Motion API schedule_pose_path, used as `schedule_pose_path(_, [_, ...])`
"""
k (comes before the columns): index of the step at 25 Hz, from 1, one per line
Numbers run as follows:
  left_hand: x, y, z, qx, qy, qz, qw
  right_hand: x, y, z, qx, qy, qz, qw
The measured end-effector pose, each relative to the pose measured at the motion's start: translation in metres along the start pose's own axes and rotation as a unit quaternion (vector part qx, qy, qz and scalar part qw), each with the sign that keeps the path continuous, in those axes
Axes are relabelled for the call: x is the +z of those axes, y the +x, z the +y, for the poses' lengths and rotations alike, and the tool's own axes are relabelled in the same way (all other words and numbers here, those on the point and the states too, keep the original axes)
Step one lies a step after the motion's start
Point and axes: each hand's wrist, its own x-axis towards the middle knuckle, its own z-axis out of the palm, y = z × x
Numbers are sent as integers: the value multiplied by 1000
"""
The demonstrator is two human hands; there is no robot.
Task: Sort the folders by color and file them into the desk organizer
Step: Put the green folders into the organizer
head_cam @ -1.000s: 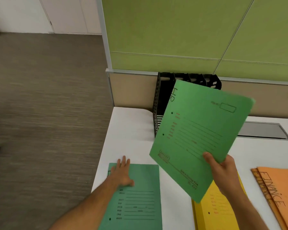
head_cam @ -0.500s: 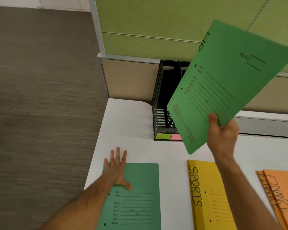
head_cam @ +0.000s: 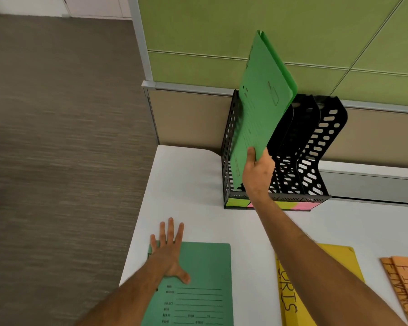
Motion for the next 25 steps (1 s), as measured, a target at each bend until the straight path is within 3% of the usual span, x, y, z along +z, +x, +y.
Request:
schedule_pose_path(3, [1, 2, -1, 2, 2, 6, 1000, 13, -6, 9, 4, -35, -51, 998])
schedule_pose_path(5, [2, 3, -2, 2, 0, 7, 1000, 21, -14, 24, 51, -85, -121, 988])
schedule_pose_path(10, [8, 11, -4, 6, -6, 17, 1000, 31, -31, 49, 82, -259, -291, 917])
schedule_pose_path(16, [15, 10, -10, 27, -6, 51, 998, 9, -54, 46, 93, -175, -327, 924])
schedule_pose_path(19, [19, -4, -5, 38, 3, 105, 994, -36, -113, 56, 50, -183, -357, 915])
schedule_pose_path(22, [45, -31, 6, 54, -24, 179, 982, -80, -183, 81, 69, -185, -393, 898])
schedule_pose_path(25, [101, -67, 0, 59, -50, 190, 979, -117, -254, 105, 77, -217, -440, 868])
